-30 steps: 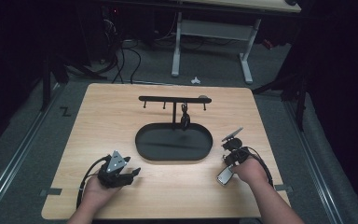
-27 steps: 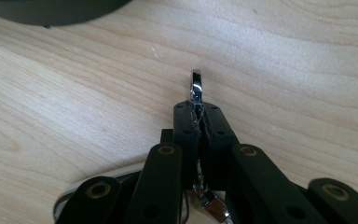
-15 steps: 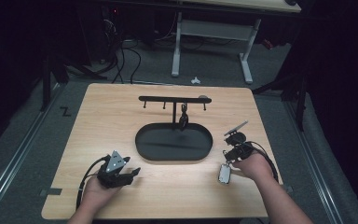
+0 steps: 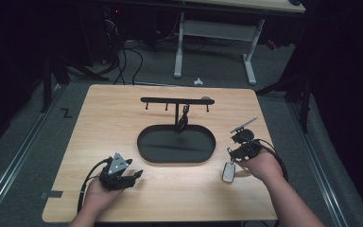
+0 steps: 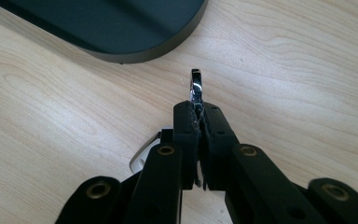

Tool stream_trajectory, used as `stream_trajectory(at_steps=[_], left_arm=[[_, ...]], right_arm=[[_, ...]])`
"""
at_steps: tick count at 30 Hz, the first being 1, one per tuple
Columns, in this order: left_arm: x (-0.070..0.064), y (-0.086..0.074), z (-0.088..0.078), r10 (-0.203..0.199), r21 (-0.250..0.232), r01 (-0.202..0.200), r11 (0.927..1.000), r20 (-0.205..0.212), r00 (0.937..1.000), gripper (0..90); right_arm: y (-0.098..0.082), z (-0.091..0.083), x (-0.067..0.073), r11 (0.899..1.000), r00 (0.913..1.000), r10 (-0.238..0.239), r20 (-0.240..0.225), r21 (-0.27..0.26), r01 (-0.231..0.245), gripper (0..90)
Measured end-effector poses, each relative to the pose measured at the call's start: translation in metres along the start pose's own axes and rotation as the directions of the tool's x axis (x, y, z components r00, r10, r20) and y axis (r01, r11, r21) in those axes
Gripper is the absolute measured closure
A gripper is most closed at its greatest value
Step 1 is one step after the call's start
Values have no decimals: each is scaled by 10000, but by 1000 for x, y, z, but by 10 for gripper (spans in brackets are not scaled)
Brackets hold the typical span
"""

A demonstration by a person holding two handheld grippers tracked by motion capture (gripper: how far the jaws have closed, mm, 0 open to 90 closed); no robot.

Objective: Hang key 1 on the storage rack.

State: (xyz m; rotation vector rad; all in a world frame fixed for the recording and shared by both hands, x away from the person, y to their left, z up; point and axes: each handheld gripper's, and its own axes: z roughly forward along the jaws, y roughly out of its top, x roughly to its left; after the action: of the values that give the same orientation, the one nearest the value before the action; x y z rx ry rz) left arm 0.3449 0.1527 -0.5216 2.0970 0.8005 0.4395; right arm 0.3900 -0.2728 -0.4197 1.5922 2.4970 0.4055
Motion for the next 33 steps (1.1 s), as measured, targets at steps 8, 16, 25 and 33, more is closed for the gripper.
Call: stream_trajectory(at_steps=[8,16,25,33], left_arm=[[1,0,1,12,57,-12,10000,-14,10000,403],[2,0,0,-39,-8,39,10000,-19,10000,403],[4,1,-2,-99,-135,95,9999,-232,9997,401],[7,1,-2,-195,-341,188,9992,-209,9996,400]], right_arm=[[3,-15,-1,9996,10000,-52,74,-273,54,860],[10,-31,-1,9978,9999,-106,42,-647,109,860],[18,-46,-1,9945,10000,-78,43,-1049,82,860],[23,-46,2,9951,10000,-15,-13,-990,14,860]])
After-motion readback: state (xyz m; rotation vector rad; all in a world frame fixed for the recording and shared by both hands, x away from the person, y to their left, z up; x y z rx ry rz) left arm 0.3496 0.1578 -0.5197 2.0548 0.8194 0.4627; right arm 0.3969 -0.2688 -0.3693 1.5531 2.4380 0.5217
